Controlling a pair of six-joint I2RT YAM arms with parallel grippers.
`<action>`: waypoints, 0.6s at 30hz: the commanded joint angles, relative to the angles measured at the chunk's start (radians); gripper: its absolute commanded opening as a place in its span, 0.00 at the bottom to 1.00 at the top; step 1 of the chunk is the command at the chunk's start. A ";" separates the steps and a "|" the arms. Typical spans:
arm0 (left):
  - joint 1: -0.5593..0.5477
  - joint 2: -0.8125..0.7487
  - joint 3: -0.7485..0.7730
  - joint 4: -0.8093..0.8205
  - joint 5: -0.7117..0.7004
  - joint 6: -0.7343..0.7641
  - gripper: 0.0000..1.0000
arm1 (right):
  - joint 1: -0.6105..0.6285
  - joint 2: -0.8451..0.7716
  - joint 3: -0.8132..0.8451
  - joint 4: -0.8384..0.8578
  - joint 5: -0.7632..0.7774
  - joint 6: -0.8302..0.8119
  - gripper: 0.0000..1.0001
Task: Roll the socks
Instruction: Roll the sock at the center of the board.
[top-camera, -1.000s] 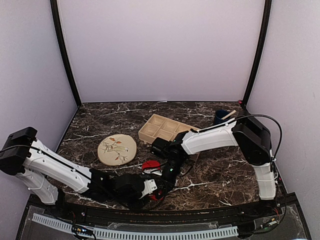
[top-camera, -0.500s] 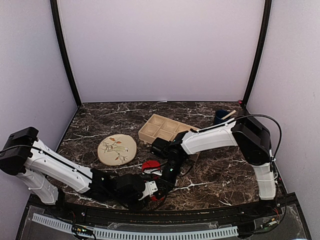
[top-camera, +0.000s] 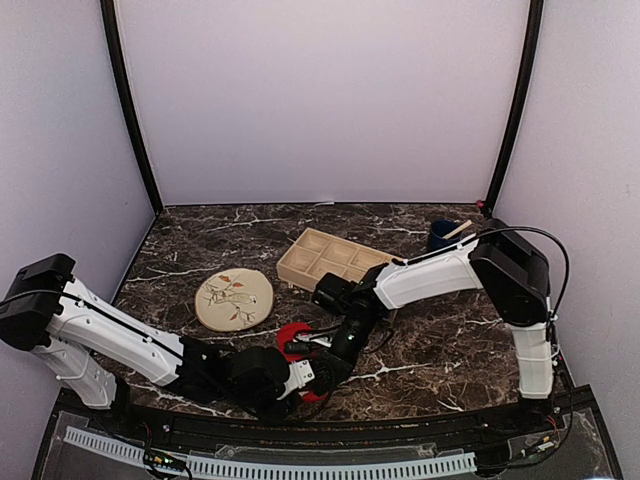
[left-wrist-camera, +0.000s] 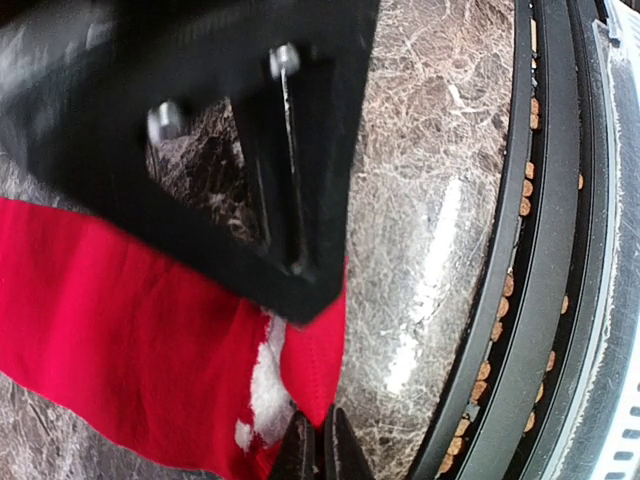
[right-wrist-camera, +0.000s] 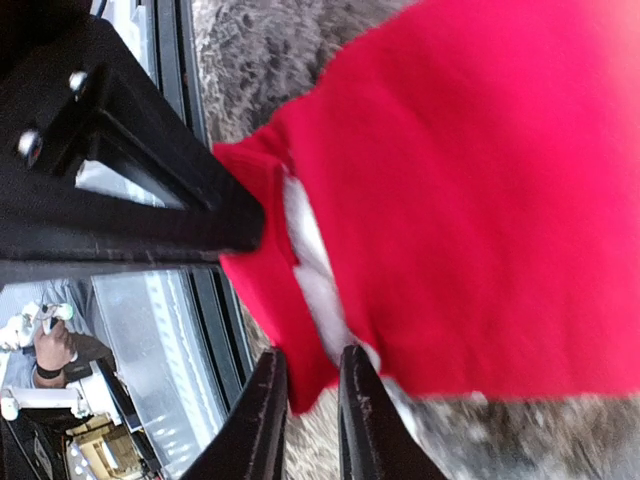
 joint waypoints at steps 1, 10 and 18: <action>0.010 -0.034 -0.011 -0.041 0.034 -0.036 0.00 | -0.033 -0.062 -0.066 0.112 -0.017 0.054 0.19; 0.062 -0.042 0.004 -0.065 0.092 -0.055 0.00 | -0.078 -0.152 -0.198 0.289 -0.035 0.139 0.22; 0.145 -0.047 0.019 -0.087 0.204 -0.073 0.00 | -0.109 -0.251 -0.343 0.479 0.001 0.224 0.22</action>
